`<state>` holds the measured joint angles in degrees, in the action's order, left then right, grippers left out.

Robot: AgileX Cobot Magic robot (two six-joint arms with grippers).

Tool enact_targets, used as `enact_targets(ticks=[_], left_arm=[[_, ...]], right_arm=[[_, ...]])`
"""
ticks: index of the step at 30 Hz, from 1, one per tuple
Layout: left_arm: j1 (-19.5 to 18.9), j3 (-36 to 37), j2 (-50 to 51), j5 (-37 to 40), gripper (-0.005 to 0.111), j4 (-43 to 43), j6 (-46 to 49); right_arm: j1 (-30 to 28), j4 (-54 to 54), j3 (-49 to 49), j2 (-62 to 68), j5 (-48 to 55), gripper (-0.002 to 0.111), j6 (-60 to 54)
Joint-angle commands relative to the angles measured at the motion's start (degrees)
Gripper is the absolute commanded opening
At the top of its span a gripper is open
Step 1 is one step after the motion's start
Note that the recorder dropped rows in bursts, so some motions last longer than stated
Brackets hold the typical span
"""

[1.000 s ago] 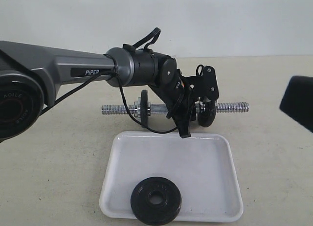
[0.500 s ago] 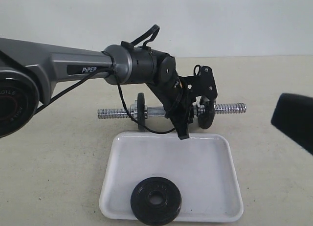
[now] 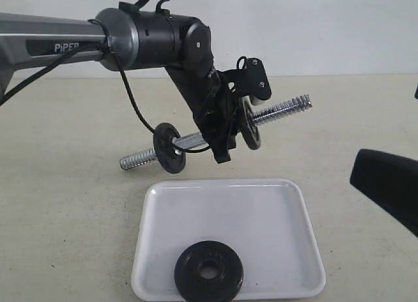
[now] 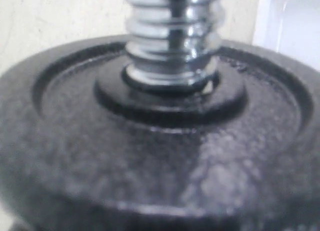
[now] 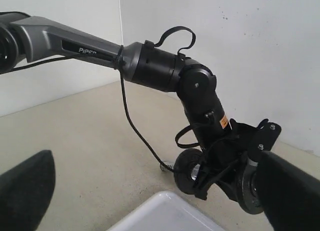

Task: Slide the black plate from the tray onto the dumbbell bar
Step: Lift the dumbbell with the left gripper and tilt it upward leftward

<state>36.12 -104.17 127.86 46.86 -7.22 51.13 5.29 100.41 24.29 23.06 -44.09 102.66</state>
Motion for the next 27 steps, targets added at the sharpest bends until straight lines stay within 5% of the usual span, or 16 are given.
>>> enact_targets(ticks=[1, 11, 16, 27], left_arm=[[-2.0, -1.7, -4.7, 4.2, 0.004, -0.5, -0.3], [-3.5, -1.7, -6.2, 14.6, 0.004, -4.7, 2.7], [-3.6, -1.7, -10.6, 11.1, 0.004, -16.0, 10.0], [-9.2, 8.9, -16.3, 7.0, 0.004, -20.1, 14.9]], right_arm=[[-0.1, -0.5, -0.3, 0.2, 0.4, 0.104, 0.2], [-0.1, -0.5, -0.3, 0.2, -1.4, 0.104, 0.2], [-0.1, -0.5, -0.3, 0.2, -2.5, 0.104, 0.2], [-0.1, -0.5, -0.3, 0.2, -3.1, 0.104, 0.2]])
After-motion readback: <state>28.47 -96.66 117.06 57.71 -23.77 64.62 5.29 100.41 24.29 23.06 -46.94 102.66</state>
